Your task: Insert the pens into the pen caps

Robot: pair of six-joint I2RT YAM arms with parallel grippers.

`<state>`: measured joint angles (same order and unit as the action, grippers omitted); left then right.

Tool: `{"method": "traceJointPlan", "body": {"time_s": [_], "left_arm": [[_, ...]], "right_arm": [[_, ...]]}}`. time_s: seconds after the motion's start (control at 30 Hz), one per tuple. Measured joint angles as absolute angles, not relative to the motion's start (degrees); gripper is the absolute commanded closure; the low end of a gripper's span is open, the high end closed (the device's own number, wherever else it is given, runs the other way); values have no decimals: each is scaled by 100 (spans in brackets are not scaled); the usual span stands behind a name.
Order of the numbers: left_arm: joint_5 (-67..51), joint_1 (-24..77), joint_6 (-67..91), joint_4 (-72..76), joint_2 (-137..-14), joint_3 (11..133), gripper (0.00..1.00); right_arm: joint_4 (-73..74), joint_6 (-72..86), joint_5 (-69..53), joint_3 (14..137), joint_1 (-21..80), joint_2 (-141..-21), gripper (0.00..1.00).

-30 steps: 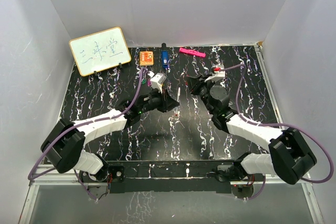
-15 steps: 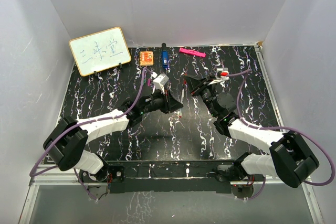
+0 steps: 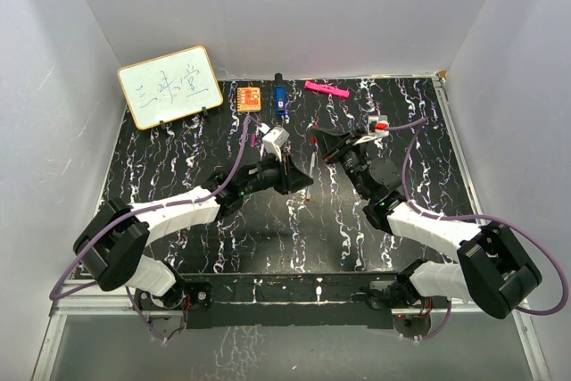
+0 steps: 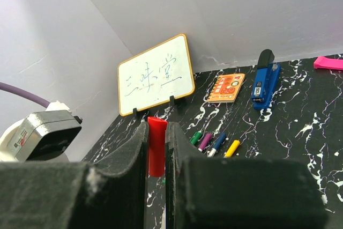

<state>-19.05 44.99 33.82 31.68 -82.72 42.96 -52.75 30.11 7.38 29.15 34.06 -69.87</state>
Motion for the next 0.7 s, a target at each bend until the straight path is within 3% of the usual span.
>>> {"method": "traceJointPlan", "body": {"time_s": [0.7], "left_arm": [[-1629,4519,3260,3253,-8093,4296,100]], "right_arm": [[-5271,3009,755,2915,3406,-7013,100]]}}
